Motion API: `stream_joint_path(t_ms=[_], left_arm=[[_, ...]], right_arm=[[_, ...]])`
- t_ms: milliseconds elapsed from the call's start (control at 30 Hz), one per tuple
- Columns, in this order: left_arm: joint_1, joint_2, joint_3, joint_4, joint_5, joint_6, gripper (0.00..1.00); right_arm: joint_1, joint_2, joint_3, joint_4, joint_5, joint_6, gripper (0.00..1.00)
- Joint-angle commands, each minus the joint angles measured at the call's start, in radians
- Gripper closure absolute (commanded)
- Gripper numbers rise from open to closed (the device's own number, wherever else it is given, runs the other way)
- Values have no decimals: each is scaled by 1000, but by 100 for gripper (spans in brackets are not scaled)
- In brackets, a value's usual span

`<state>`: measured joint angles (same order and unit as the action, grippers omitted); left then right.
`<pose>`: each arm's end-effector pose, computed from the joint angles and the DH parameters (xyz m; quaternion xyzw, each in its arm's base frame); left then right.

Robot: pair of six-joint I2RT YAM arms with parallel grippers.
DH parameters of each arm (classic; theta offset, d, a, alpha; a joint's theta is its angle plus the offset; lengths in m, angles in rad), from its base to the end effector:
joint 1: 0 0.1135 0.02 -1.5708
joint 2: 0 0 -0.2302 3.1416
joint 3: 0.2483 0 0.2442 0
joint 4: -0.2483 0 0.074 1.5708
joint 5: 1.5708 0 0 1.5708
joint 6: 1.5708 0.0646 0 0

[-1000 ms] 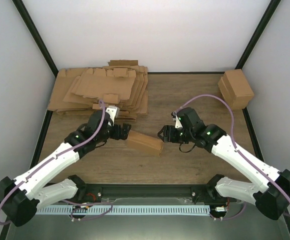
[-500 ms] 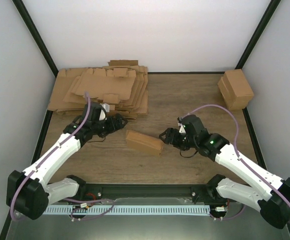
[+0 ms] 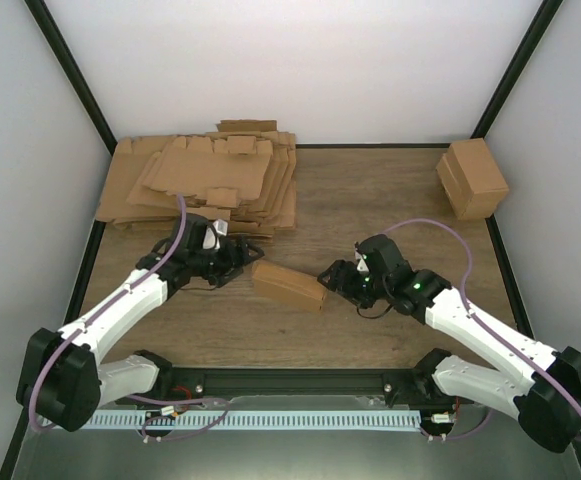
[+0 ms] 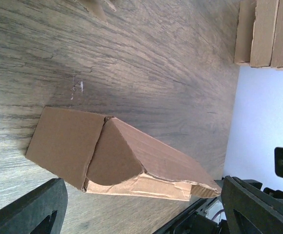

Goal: Fold the paper box

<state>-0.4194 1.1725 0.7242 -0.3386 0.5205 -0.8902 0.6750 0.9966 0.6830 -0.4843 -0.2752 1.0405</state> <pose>0.2261 -0.1360 0.1851 -0.1127 0.8913 -0.4134 0.1480 0.1715 0.1598 0.1934 0.1159 0.9116 0.3655 0.1481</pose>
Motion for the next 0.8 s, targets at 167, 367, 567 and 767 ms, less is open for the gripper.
stream_joint_path(t_ms=[167,367,567,767], left_arm=[[6,21,-65,70,12,-54,14],[6,38,-107,108,12,-71,22],[6,58,-138,145,16,-76,35],[5,54,-139,138,11,-71,41]], right_arm=[[-8,20,-21,36,24,74,34],[-8,27,-51,40,11,69,43],[-7,25,-79,50,6,60,50],[-8,30,-86,59,-12,44,51]])
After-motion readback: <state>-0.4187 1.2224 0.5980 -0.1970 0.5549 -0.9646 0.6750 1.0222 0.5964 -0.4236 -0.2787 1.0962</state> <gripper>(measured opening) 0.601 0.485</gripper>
